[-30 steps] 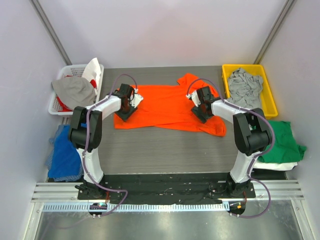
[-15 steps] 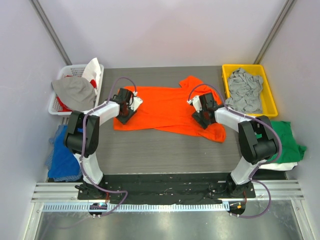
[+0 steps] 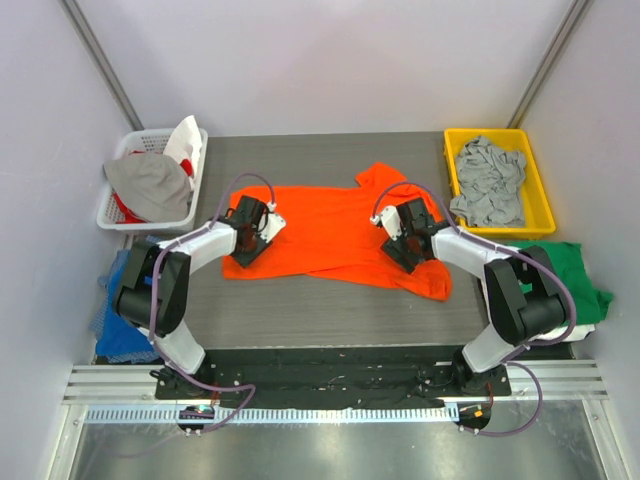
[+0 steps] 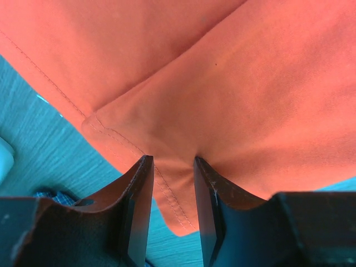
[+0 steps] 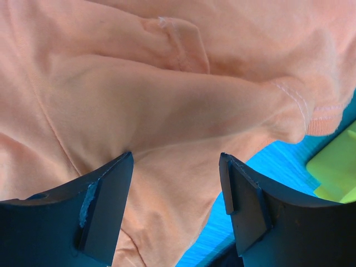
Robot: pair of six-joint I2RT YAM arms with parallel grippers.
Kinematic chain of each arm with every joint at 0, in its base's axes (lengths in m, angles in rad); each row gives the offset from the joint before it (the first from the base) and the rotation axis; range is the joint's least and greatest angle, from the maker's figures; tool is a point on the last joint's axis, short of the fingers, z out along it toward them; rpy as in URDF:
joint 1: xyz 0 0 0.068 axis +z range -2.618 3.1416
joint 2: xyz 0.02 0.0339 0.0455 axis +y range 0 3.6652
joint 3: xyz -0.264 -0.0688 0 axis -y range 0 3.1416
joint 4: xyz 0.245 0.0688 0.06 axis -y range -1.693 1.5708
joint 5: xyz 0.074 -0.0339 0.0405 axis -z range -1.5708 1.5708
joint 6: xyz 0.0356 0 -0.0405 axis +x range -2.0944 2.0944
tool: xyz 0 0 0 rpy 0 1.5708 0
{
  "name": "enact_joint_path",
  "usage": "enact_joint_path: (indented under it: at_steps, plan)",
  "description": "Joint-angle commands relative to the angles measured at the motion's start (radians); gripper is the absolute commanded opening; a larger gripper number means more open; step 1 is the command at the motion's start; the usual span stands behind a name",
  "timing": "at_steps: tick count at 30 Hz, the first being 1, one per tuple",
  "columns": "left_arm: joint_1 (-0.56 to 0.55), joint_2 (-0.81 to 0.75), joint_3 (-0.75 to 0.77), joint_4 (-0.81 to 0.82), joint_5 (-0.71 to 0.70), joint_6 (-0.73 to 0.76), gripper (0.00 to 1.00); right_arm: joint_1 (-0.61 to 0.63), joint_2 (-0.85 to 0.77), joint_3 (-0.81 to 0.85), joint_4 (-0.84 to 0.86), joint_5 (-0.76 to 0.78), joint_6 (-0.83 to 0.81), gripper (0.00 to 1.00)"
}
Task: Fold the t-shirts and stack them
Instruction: Fold the tshirt
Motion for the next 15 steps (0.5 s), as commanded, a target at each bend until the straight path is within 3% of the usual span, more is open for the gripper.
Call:
enact_joint_path:
  at_steps: [1,15]
  plan:
    - [-0.019,0.0,-0.084,-0.097,0.046,-0.025,0.4,0.054,-0.018,-0.074,-0.117,-0.073,0.005,0.73]
    - [-0.102,-0.146,-0.233,-0.234,0.062,-0.055,0.41,0.152,-0.139,-0.173,-0.205,-0.064,0.018,0.74]
